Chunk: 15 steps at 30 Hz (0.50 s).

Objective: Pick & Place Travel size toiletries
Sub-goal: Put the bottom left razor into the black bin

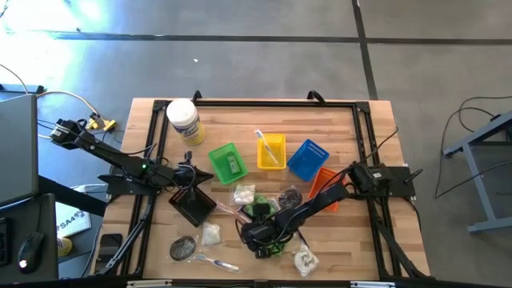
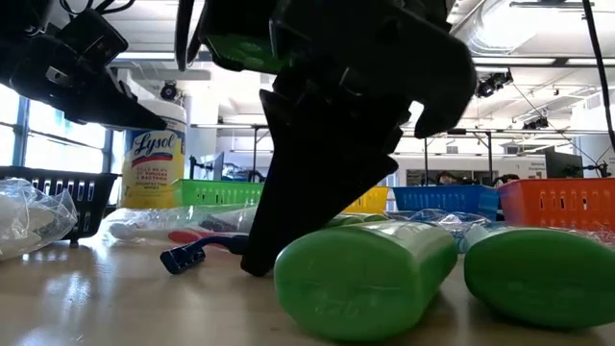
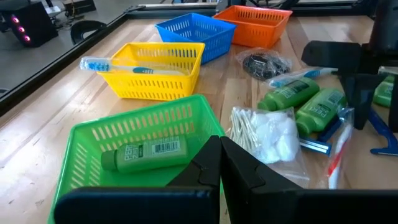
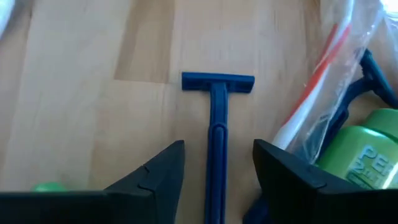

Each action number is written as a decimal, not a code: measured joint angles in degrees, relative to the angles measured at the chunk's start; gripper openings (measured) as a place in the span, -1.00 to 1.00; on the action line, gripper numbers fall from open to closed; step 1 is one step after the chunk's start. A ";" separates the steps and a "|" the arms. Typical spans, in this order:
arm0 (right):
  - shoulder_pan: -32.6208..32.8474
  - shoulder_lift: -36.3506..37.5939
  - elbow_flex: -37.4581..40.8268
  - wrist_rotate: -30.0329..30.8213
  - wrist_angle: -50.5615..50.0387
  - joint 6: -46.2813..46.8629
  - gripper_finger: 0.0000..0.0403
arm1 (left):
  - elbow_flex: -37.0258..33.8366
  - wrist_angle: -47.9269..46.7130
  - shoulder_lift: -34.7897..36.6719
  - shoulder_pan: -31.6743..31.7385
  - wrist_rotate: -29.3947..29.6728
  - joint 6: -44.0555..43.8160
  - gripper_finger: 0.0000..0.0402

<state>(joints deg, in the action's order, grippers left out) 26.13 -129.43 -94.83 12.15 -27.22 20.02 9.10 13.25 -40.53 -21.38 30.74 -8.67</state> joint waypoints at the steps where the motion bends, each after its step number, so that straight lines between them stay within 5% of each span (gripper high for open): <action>1: 0.00 0.00 0.00 -0.38 0.04 -0.18 -0.19 | 0.00 0.05 0.00 0.00 -0.02 0.03 -1.00; 8: 0.05 0.94 0.15 1.29 -0.20 -4.00 -0.85 | 0.00 0.49 0.00 0.00 0.13 -0.54 -1.00; 15: 0.14 6.36 0.11 2.10 0.37 -6.79 -0.78 | 0.00 0.64 0.00 0.00 0.13 -0.56 -1.00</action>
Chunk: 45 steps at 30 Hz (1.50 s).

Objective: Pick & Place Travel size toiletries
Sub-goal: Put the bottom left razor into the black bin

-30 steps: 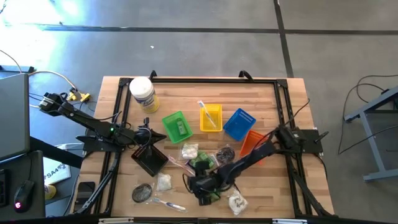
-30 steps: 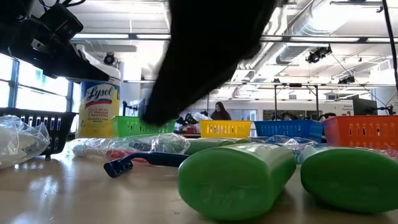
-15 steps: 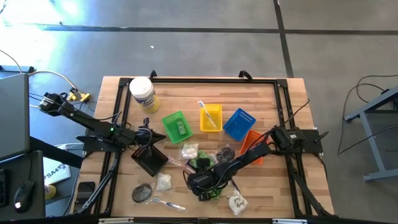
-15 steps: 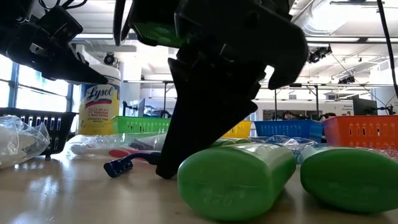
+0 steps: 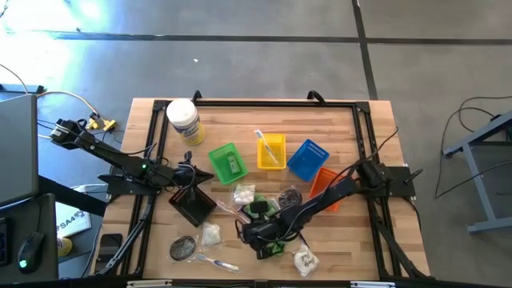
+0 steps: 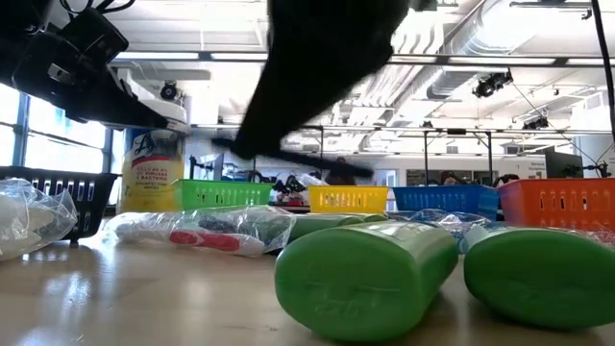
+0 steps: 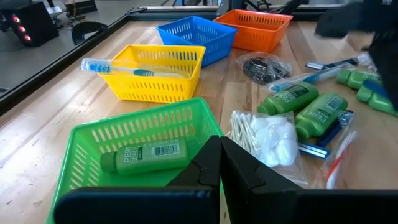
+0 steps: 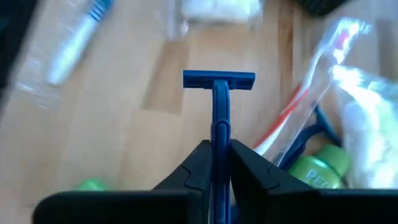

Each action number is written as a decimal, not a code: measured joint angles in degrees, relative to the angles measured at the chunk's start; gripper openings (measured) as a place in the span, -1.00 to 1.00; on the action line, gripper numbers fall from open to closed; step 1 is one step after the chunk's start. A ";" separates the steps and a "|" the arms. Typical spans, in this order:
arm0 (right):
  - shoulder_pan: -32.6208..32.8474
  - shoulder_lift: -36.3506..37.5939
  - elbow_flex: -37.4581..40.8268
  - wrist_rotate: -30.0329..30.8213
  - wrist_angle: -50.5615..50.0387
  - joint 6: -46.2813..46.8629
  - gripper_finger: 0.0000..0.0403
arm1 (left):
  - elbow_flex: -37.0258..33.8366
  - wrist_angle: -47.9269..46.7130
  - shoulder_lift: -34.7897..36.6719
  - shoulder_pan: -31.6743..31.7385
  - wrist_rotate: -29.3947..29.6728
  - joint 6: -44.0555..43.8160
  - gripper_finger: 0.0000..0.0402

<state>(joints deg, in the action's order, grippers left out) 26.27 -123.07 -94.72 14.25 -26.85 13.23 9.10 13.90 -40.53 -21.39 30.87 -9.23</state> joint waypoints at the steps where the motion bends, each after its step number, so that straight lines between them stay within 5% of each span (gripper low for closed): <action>1: 0.06 0.96 0.00 0.75 -0.33 -1.20 -0.77 | 0.00 -0.01 0.00 0.00 0.01 0.00 -1.00; 10: -4.47 9.24 0.02 0.57 0.40 -8.88 -0.89 | 0.02 4.88 3.99 -4.86 -3.34 7.06 -1.00; 14: -7.67 9.57 0.40 -8.27 7.24 -10.94 -0.83 | 0.11 6.92 8.28 -13.50 -2.49 12.80 -1.00; 20: -11.65 9.47 5.63 -21.10 22.76 -12.66 -0.89 | 0.11 -0.53 18.44 -27.19 10.40 13.53 -1.00; 25: -15.22 7.97 8.43 -27.99 36.75 -9.03 -0.89 | 0.11 -2.91 22.61 -36.21 12.10 16.87 -1.00; 32: -18.52 3.12 8.42 -28.28 47.13 -4.46 -0.88 | 0.11 -0.74 22.36 -41.80 19.76 21.54 -1.00; 45: -20.00 -7.32 -1.86 -27.65 49.00 0.64 -0.88 | 0.11 7.27 22.32 -42.40 20.71 29.08 -1.00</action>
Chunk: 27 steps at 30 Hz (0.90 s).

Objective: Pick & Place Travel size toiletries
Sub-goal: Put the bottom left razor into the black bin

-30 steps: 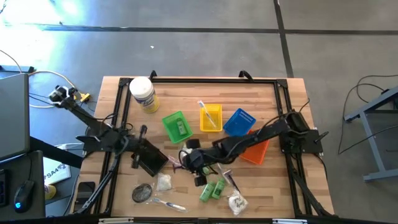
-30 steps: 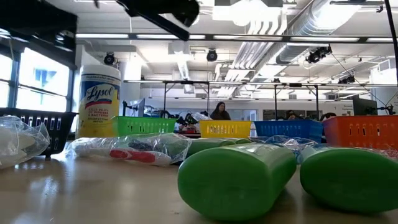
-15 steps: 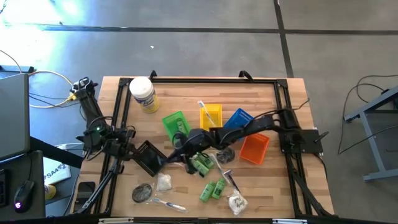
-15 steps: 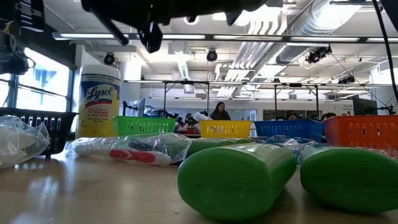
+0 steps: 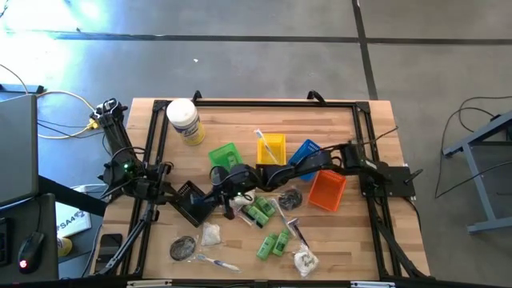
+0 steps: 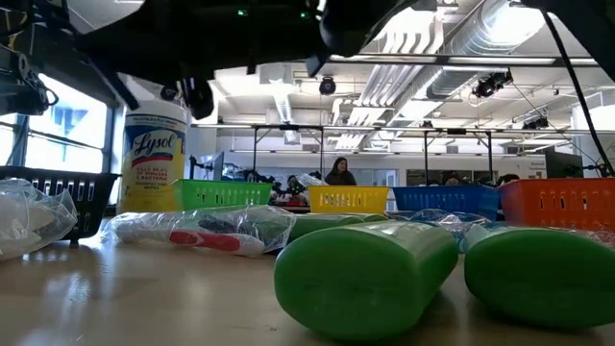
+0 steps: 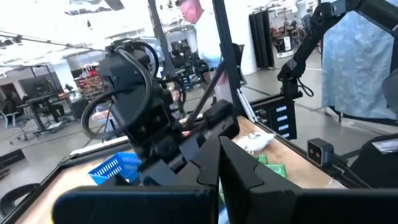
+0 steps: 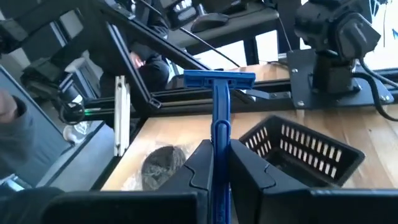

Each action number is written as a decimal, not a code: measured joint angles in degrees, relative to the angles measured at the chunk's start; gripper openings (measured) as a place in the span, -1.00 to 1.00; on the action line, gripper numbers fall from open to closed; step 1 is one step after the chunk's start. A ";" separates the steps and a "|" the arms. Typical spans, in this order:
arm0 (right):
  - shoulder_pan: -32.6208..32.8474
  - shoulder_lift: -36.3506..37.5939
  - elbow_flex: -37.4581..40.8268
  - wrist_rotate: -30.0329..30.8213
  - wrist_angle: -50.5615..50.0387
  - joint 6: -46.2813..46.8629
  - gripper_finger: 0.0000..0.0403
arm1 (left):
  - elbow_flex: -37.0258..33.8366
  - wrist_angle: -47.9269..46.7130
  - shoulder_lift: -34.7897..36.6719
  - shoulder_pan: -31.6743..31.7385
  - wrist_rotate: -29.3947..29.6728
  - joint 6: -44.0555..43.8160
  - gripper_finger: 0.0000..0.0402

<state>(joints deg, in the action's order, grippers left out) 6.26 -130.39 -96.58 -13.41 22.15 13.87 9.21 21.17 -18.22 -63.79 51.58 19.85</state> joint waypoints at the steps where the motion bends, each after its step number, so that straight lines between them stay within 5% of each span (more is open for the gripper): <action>1: 0.00 -0.89 -0.99 0.01 0.55 0.46 -0.88 | 0.00 0.00 0.00 0.00 -0.01 0.01 -1.00; 17: 0.00 -14.73 -17.40 1.29 -4.07 3.96 -0.88 | 0.00 -0.17 0.00 0.00 -0.01 -0.14 -1.00; 27: -0.02 -15.56 -18.23 3.04 -7.01 2.74 -0.84 | 0.00 -0.77 -0.04 0.00 -0.01 -0.17 -1.00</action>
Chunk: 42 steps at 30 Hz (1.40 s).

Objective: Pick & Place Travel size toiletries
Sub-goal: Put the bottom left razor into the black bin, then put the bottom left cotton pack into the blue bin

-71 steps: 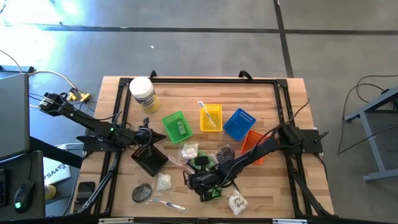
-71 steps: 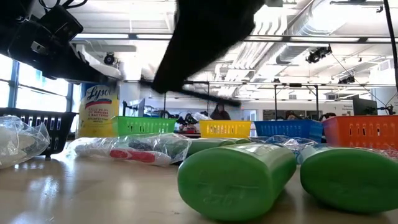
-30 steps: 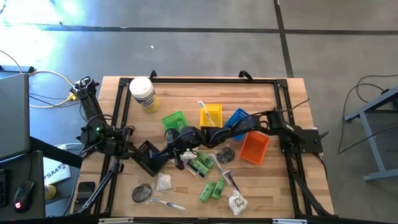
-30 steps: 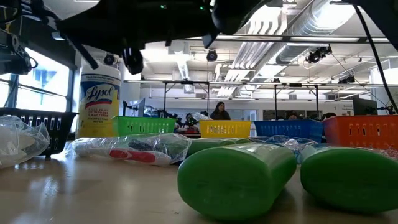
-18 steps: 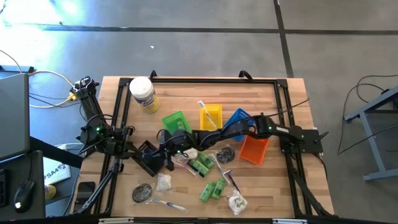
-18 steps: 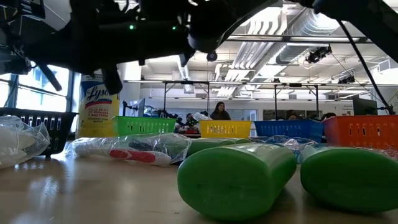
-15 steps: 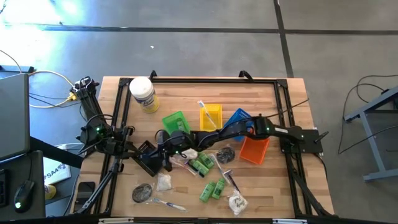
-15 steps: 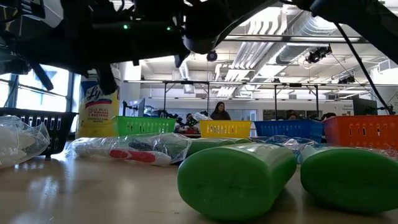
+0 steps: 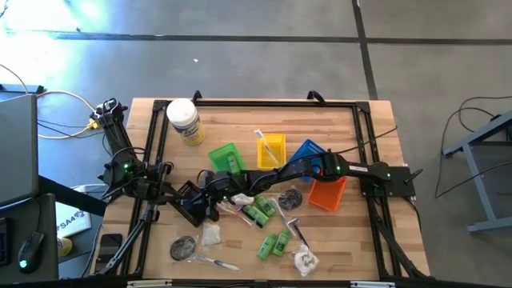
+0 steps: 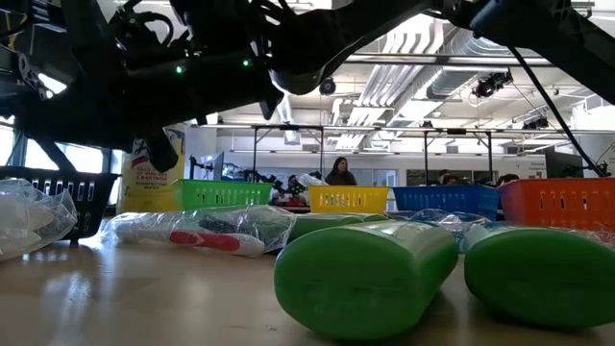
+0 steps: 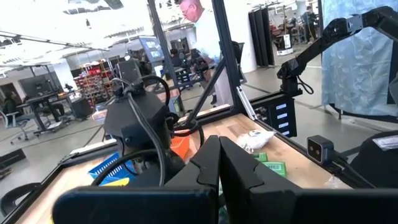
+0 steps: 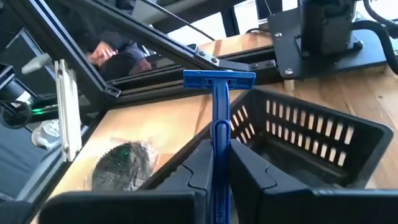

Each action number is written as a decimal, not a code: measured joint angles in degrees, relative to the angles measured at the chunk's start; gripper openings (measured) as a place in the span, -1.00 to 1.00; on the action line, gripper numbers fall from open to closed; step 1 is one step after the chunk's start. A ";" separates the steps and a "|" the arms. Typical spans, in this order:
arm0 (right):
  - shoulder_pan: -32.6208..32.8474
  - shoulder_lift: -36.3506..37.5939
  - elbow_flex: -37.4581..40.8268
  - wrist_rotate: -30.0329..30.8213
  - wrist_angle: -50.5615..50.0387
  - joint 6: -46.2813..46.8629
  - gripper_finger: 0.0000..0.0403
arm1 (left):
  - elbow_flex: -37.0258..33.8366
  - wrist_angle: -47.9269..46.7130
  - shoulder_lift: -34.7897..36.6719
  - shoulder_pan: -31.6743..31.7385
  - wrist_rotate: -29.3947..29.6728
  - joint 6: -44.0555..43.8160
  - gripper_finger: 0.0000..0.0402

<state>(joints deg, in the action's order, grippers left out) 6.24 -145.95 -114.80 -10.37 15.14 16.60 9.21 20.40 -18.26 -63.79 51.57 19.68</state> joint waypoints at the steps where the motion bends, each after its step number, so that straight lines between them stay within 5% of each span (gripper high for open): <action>1: 0.00 0.00 0.00 0.06 0.10 -0.12 -0.81 | 0.00 -0.01 0.00 0.00 -0.02 0.00 -1.00; 14: 0.11 0.00 0.00 2.56 -0.31 -0.37 -0.37 | 0.00 -0.87 0.00 0.02 -0.02 -0.68 -1.00; 20: 0.17 3.25 0.24 -7.01 -2.37 -2.18 -0.41 | 0.00 -0.85 0.02 0.02 0.78 -0.42 -1.00; 32: 6.55 29.51 0.24 -0.10 -29.46 -20.47 -0.96 | 0.00 -0.85 0.04 0.02 6.89 -0.44 -1.00; 42: 7.97 53.17 0.11 5.12 -40.58 -24.15 -0.99 | 0.00 -0.93 0.04 0.02 7.31 -0.66 -1.00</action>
<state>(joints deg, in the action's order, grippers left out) 14.21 -92.78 -114.69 -5.25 -25.45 -7.55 9.21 19.46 -18.22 -63.77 58.88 19.03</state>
